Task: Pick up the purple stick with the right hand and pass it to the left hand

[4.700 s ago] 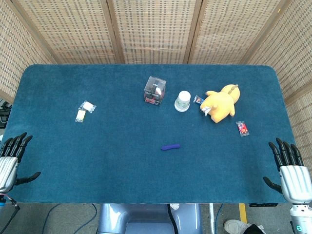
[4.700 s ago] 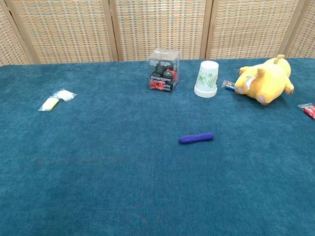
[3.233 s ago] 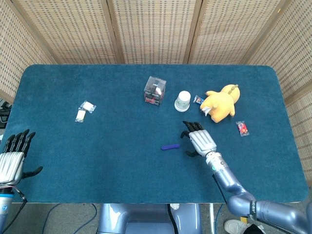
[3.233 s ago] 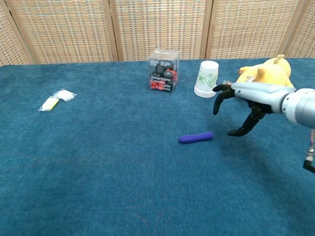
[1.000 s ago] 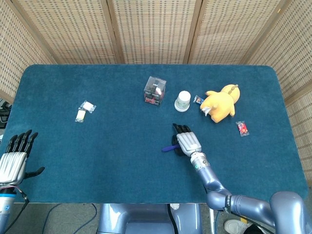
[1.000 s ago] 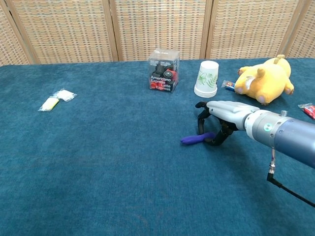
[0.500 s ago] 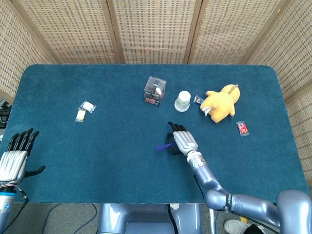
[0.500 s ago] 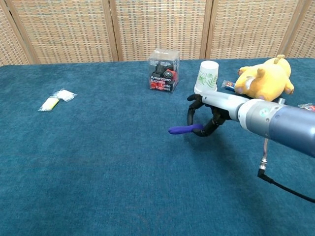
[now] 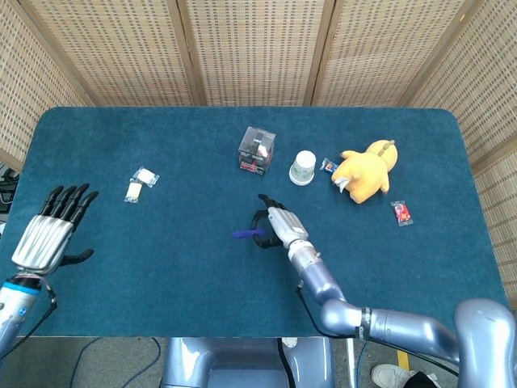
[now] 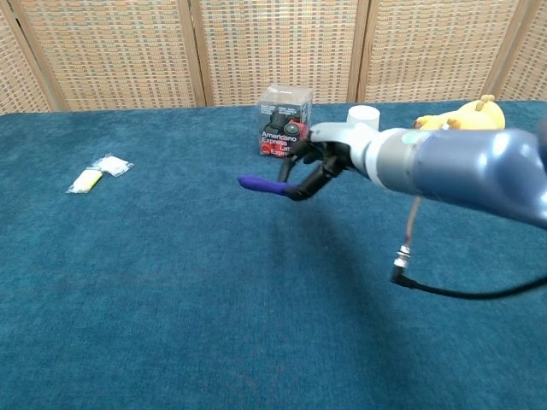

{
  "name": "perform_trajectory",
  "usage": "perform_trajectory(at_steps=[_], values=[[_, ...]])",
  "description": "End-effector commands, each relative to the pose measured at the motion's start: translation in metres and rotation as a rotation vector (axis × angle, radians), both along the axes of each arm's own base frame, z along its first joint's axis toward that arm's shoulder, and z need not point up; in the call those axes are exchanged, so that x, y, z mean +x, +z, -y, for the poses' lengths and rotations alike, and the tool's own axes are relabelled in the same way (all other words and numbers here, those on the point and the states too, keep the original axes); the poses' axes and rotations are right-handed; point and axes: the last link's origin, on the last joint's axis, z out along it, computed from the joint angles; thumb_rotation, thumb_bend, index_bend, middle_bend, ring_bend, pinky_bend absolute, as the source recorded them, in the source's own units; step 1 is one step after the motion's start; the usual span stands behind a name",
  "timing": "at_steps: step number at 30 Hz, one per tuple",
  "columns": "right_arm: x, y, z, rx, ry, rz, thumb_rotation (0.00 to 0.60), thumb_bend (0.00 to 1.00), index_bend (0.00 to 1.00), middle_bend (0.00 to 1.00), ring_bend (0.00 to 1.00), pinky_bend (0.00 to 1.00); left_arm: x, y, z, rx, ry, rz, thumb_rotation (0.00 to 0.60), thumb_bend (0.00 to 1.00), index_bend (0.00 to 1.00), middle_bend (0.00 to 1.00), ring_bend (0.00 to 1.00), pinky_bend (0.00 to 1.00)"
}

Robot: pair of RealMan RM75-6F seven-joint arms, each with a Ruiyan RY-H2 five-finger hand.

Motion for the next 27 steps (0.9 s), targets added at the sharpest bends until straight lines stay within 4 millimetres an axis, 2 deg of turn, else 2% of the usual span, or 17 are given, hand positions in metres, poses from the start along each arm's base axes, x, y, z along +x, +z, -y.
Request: perform_trajectory(at_steps=[1, 3, 5, 8, 11, 19, 27], values=[[0.03, 0.001, 0.007, 0.01, -0.02, 0.05, 0.6, 0.59, 0.6, 0.03, 0.0, 0.0, 0.018, -0.005, -0.019, -0.014, -0.086, -0.029, 0.6, 0.0, 0.0, 0.0, 0.0, 0.0], [0.05, 0.002, 0.013, 0.031, -0.051, 0.107, 0.6, 0.59, 0.6, 0.03, 0.0, 0.0, 0.035, -0.015, -0.034, -0.042, -0.147, -0.006, 0.6, 0.0, 0.01, 0.0, 0.0, 0.0], [0.062, 0.002, 0.018, 0.036, -0.065, 0.111, 0.6, 0.59, 0.6, 0.03, 0.0, 0.0, 0.043, -0.022, -0.044, -0.056, -0.178, 0.001, 0.6, 0.0, 0.04, 0.0, 0.0, 0.0], [0.069, 0.0, 0.018, 0.039, -0.077, 0.111, 0.6, 0.59, 0.6, 0.04, 0.0, 0.0, 0.053, -0.031, -0.054, -0.076, -0.205, 0.028, 0.6, 0.0, 0.11, 0.0, 0.0, 0.0], [0.072, -0.002, 0.017, 0.052, -0.087, 0.117, 0.6, 0.59, 0.6, 0.04, 0.0, 0.0, 0.06, -0.039, -0.062, -0.088, -0.239, 0.03, 0.6, 0.0, 0.18, 0.0, 0.0, 0.0], [0.074, -0.01, 0.009, 0.092, -0.1, 0.123, 0.6, 0.59, 0.6, 0.05, 0.0, 0.0, 0.086, -0.081, -0.082, -0.137, -0.317, 0.081, 0.6, 0.07, 0.38, 0.0, 0.0, 0.0], [0.068, -0.011, 0.007, 0.1, -0.106, 0.126, 0.6, 0.6, 0.6, 0.03, 0.0, 0.0, 0.106, -0.114, -0.082, -0.182, -0.35, 0.12, 0.6, 0.13, 0.42, 0.0, 0.0, 0.0]])
